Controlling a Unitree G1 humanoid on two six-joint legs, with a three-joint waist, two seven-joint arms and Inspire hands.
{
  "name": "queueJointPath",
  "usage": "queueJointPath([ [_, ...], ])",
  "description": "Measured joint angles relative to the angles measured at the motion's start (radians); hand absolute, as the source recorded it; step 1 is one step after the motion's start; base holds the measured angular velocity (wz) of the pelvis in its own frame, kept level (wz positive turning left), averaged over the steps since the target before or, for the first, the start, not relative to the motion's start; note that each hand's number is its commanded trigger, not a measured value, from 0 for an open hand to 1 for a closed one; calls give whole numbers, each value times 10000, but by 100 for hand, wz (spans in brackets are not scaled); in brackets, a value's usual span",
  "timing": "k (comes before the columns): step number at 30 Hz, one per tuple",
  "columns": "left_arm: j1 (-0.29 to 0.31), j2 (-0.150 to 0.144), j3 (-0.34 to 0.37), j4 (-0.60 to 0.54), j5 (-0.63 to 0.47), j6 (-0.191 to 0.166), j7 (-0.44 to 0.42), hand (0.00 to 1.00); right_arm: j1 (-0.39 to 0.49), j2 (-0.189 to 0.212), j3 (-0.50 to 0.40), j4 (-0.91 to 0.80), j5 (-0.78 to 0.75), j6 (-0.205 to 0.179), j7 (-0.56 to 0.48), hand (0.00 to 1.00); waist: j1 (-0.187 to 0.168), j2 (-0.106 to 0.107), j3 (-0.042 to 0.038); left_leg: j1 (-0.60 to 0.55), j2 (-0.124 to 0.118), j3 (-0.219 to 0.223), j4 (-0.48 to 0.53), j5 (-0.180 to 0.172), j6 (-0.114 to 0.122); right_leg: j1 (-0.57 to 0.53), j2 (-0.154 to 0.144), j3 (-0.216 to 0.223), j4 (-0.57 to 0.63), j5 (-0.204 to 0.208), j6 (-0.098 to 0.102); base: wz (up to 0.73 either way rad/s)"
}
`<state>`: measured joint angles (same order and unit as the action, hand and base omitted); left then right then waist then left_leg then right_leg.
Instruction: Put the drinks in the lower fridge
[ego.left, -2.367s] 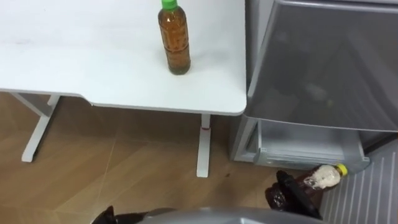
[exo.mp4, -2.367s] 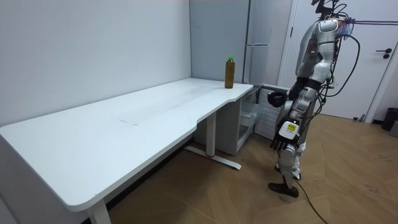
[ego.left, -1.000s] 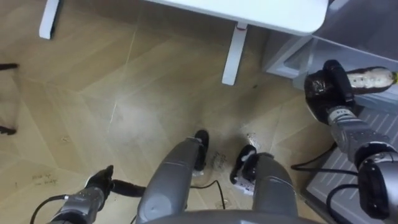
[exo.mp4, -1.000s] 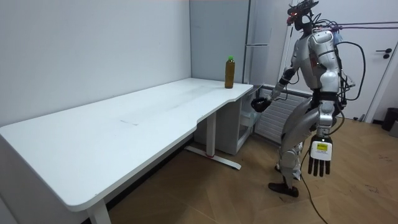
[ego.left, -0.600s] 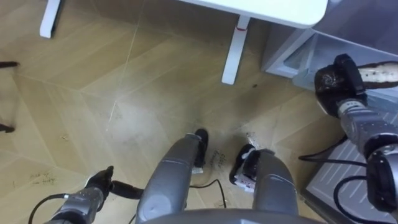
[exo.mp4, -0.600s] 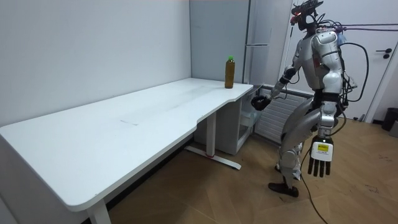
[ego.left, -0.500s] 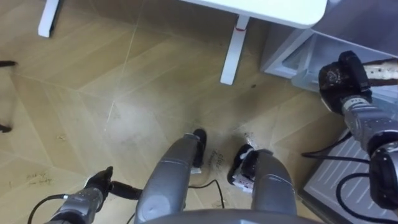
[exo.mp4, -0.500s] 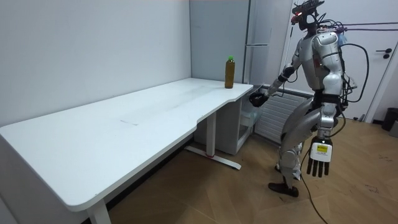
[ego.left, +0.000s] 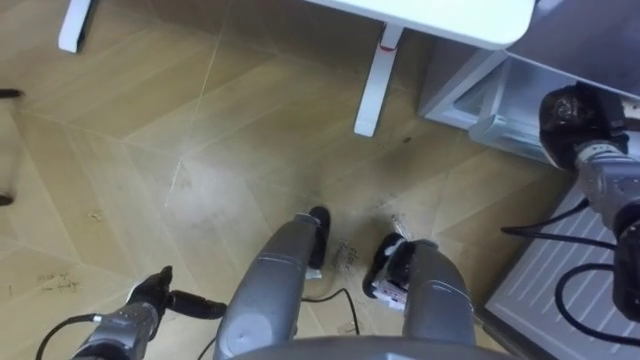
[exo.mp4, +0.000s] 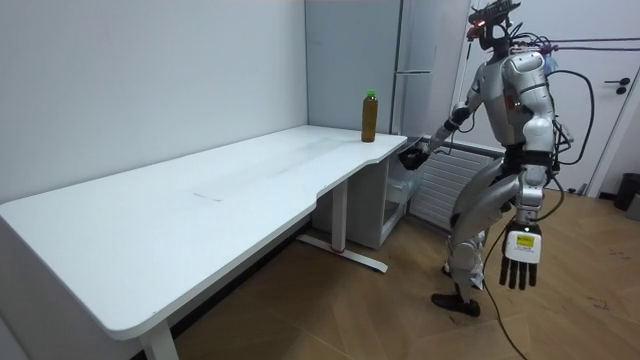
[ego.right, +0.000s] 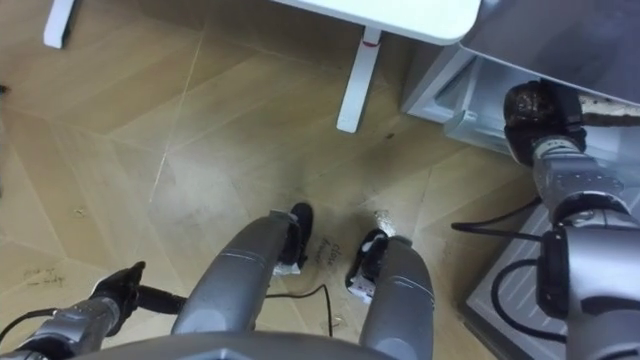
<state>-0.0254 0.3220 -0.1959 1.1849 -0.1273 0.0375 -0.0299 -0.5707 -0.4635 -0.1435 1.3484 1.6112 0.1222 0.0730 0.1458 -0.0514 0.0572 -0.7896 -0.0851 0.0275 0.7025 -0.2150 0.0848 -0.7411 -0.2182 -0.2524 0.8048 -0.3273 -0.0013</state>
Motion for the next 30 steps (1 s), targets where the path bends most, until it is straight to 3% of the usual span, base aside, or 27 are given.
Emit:
queueJointPath([
  [5, 5, 140, 19, -2, 0, 2, 1, 0, -73, -102, 1, 105, -3, 0, 0, 0, 7, 8, -3, -55, -50, -1, 51, -17, -28, -102, -73, 11, 179, -108, -26, 3],
  [30, 87, 141, 182, -1, 2, 2, 0, 0, -70, -123, -70, 124, 21, -12, -68, 0, -32, 32, -15, -139, -114, -70, 259, -84, -75, -121, -180, -114, 460, -305, -66, 1],
])
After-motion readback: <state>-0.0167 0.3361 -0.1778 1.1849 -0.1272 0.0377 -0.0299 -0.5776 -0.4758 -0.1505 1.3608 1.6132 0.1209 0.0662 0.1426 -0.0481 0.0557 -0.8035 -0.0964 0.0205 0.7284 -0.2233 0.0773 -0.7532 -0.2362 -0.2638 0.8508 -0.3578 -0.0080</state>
